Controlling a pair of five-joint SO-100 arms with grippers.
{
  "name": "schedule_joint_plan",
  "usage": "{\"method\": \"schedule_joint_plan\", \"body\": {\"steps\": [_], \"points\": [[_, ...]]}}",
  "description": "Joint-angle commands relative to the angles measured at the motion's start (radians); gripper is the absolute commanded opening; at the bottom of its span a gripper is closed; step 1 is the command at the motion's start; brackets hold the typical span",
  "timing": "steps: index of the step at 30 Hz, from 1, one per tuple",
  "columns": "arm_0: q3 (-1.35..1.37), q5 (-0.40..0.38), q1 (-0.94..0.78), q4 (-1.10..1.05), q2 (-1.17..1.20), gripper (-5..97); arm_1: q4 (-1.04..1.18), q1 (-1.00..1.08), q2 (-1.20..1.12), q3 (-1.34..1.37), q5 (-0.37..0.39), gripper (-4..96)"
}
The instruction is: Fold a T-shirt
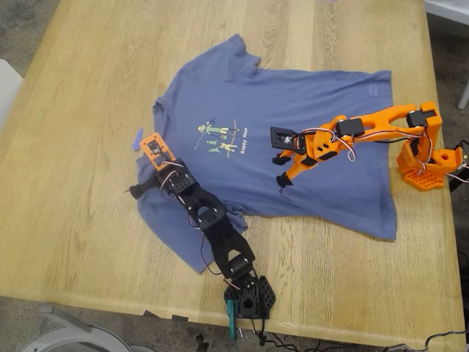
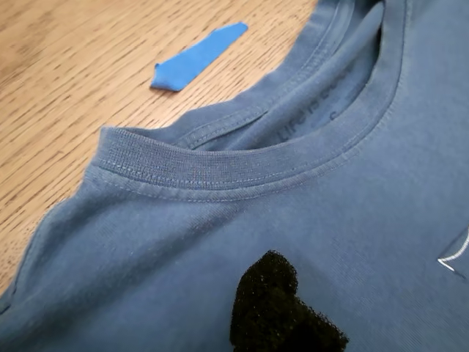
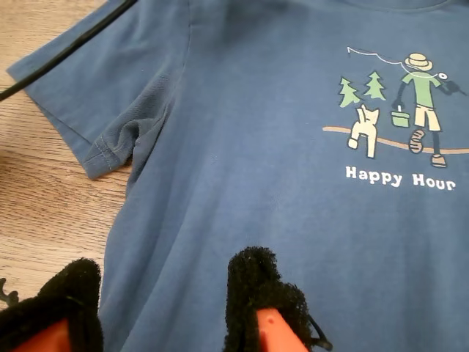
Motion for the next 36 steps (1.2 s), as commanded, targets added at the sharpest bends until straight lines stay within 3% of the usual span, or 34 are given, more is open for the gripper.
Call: {"method": "schedule_joint_plan", "body": {"steps": [1,19,27,36], "points": [[-0.133,-0.014,-0.002,-0.029,0.0,76,0.015,0.005,0.003,-0.078,0.008,26.2],[-0.565,-0.037,0.011,0.107,-0.385,73,0.066,-0.034,-0.005,-0.095,0.066,25.4],[-0.561,-0.095,0.031,0.359,-0.388,56,0.064,-0.005,0.003,-0.074,0.071,25.4],[-0.558,-0.153,0.048,0.439,-0.414,38,0.067,-0.006,0.046,-0.005,0.092,24.7]]}}
